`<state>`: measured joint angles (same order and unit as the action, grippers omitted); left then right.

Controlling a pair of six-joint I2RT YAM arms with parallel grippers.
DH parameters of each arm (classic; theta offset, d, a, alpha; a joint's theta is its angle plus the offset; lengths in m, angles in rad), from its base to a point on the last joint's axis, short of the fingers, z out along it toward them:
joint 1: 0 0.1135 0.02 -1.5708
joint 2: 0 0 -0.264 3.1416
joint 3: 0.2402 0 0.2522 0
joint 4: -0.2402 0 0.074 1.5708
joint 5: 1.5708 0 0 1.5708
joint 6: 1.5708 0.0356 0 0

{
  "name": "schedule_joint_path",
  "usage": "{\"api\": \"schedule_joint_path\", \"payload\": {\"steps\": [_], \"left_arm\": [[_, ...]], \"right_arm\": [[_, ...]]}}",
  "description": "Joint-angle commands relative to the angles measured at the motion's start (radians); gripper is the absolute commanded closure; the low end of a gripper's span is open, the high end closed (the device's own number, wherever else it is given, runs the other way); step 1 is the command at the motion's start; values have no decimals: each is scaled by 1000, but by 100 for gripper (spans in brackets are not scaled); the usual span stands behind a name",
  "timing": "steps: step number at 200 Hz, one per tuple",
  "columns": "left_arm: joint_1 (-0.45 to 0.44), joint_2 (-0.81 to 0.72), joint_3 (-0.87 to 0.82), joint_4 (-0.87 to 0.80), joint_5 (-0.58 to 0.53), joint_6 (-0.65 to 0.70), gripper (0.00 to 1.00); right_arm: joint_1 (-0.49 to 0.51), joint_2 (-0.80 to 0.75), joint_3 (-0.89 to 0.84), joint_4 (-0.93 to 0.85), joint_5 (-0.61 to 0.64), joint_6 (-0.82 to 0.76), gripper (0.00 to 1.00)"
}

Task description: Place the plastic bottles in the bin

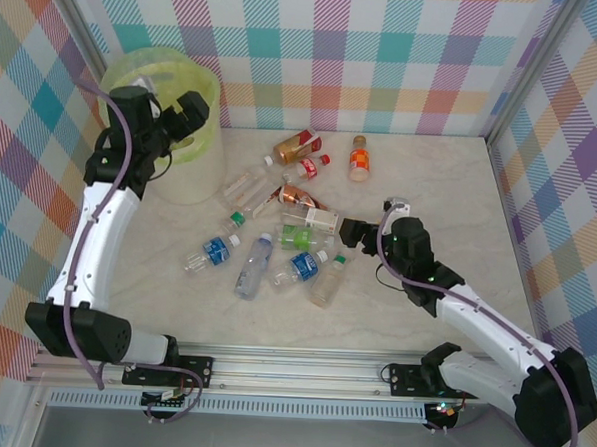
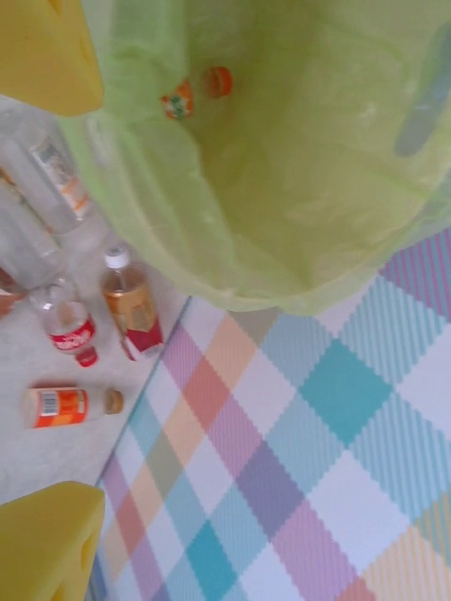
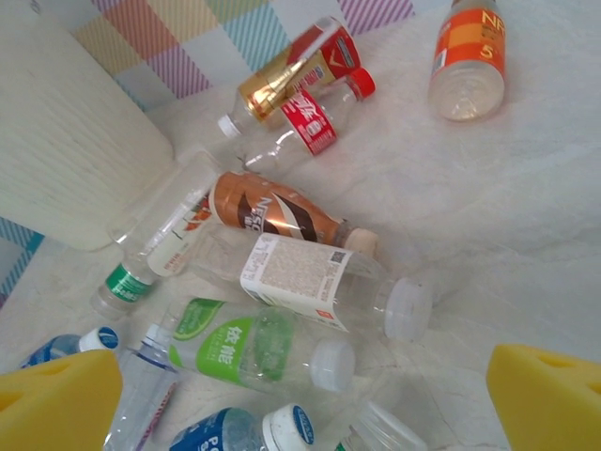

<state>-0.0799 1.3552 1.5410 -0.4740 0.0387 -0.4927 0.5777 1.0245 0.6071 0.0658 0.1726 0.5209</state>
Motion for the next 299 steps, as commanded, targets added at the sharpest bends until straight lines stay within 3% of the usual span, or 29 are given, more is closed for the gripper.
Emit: {"api": "schedule_joint_path", "payload": {"steps": [1, 41, 98, 115, 136, 192, 229, 251, 299], "left_arm": [[-38, -56, -105, 6, -40, 17, 0], [-57, -148, -280, 25, -9, -31, 0], [-57, -283, -495, 175, -16, -42, 0], [-56, -282, -515, 183, 2, -41, 0], [-56, -272, -523, 187, 31, -38, 0], [-56, -277, -548, 224, 5, -38, 0], [-55, -278, -553, 216, -7, -33, 0], [-55, -279, -552, 218, -7, -30, 0], [-56, -270, -559, 245, 1, -43, 0]], "right_arm": [[5, 56, 83, -164, -1, 53, 0], [33, 120, 103, -328, -134, 184, 0], [177, 176, 105, -487, -206, 214, 2], [231, 220, 152, -503, -179, 196, 1], [258, 323, 248, -642, -89, 231, 0], [293, 490, 346, -697, -116, 198, 0], [301, 519, 351, -791, -25, 233, 2], [299, 470, 300, -783, 17, 252, 4], [294, 469, 202, -585, -64, 136, 13]]}}
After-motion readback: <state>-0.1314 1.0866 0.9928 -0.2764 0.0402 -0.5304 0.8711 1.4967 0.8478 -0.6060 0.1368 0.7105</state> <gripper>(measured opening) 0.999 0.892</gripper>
